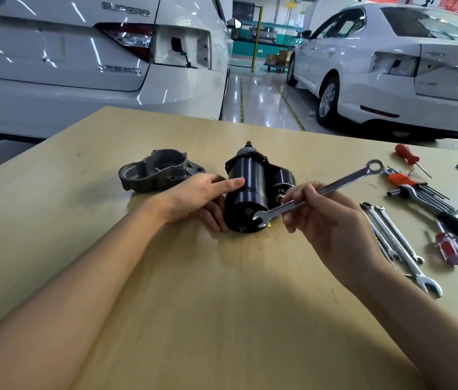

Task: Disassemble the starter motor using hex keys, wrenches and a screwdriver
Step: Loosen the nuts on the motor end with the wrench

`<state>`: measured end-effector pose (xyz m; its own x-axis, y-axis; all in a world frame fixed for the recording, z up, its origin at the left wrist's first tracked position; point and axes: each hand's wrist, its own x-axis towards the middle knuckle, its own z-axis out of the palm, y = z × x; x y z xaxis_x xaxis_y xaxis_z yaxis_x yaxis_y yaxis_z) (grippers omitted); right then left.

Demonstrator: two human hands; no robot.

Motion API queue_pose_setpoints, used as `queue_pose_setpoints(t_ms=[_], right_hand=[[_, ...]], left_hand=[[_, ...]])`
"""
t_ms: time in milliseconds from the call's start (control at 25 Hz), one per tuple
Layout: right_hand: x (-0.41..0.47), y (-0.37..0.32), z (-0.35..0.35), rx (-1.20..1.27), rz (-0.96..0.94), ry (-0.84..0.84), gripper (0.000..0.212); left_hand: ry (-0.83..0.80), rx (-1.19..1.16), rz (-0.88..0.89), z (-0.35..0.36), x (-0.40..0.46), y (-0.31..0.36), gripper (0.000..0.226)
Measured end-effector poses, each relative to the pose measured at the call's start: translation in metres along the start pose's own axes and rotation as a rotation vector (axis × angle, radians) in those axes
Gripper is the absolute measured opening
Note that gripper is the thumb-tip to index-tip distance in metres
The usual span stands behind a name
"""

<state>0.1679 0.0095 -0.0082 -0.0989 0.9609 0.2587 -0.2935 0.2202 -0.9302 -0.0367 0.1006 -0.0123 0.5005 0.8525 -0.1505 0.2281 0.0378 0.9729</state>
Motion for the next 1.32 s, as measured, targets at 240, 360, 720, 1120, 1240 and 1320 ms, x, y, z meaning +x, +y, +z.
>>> queue_pose_setpoints(t_ms=[240, 360, 720, 1120, 1240, 1320], right_hand=[[0.005, -0.001, -0.011, -0.100, -0.100, -0.088, 0.023], [0.006, 0.000, -0.012, -0.133, -0.096, -0.109, 0.022], [0.018, -0.007, 0.009, -0.443, -0.259, -0.198, 0.008], [0.028, 0.002, 0.083, -1.647, -0.307, -0.632, 0.026], [0.007, -0.003, 0.067, -1.196, -0.518, -0.433, 0.012], [-0.001, -0.004, 0.047, -0.704, -0.415, -0.190, 0.009]], left_hand=[[-0.012, 0.008, 0.015, -0.001, 0.000, -0.002, 0.071], [-0.003, 0.006, 0.020, -0.001, 0.000, -0.001, 0.074], [0.022, 0.041, 0.032, -0.001, 0.002, -0.001, 0.067], [0.102, 0.234, 0.036, -0.003, -0.001, 0.003, 0.064], [0.060, 0.134, 0.042, -0.003, 0.002, -0.003, 0.074], [0.037, 0.034, 0.026, -0.003, 0.005, -0.007, 0.068]])
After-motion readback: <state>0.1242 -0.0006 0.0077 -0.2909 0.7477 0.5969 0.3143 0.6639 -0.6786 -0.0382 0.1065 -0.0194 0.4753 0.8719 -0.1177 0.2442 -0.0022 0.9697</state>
